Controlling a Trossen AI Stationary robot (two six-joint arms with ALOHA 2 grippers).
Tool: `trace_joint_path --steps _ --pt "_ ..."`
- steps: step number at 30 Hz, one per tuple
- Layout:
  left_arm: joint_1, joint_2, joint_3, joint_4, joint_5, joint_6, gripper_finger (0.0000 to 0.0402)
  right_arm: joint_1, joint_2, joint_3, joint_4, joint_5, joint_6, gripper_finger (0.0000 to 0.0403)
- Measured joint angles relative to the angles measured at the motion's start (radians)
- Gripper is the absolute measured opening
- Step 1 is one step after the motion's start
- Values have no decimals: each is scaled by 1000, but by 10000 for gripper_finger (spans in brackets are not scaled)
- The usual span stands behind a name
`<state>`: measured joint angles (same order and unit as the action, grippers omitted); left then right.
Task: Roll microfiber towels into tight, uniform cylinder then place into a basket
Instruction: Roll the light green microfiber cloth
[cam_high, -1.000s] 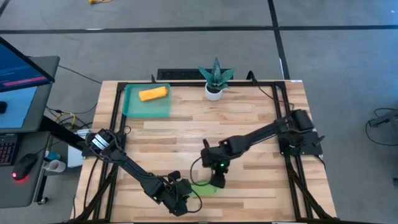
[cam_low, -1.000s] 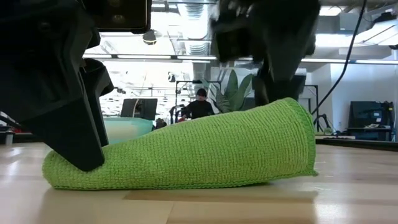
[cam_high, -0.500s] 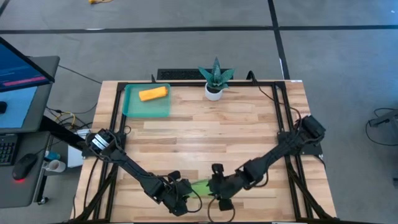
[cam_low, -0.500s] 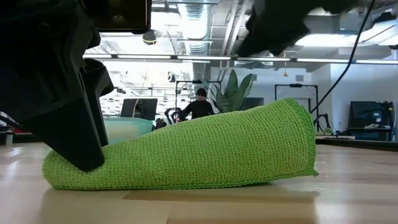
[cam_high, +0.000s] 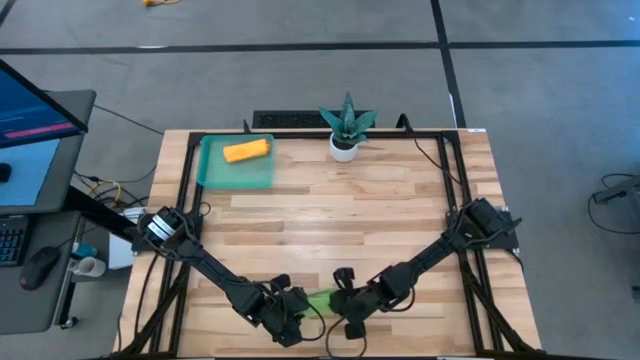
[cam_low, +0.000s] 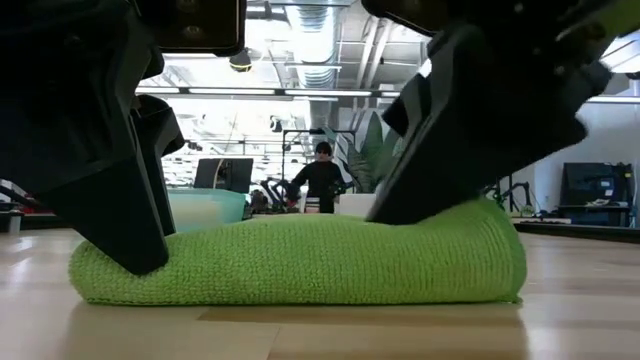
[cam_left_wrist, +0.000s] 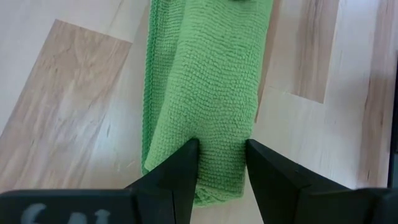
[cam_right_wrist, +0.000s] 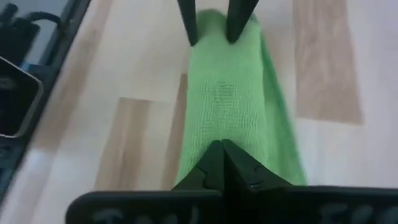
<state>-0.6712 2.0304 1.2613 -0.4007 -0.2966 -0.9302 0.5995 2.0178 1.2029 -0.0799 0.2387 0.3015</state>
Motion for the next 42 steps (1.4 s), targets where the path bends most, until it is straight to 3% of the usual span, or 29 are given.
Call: trace_joint_path --steps 5,12,16,42 --pt "0 0 0 0 0 0 132 0 -1 3 -66 -17 81 29" --pt "0 0 0 0 1 20 132 -22 21 6 -88 -33 113 6" --pt "0 0 0 0 2 29 132 -35 57 9 -78 -108 151 14" --pt "-4 0 0 -4 3 93 132 -32 53 5 -77 -118 170 11"
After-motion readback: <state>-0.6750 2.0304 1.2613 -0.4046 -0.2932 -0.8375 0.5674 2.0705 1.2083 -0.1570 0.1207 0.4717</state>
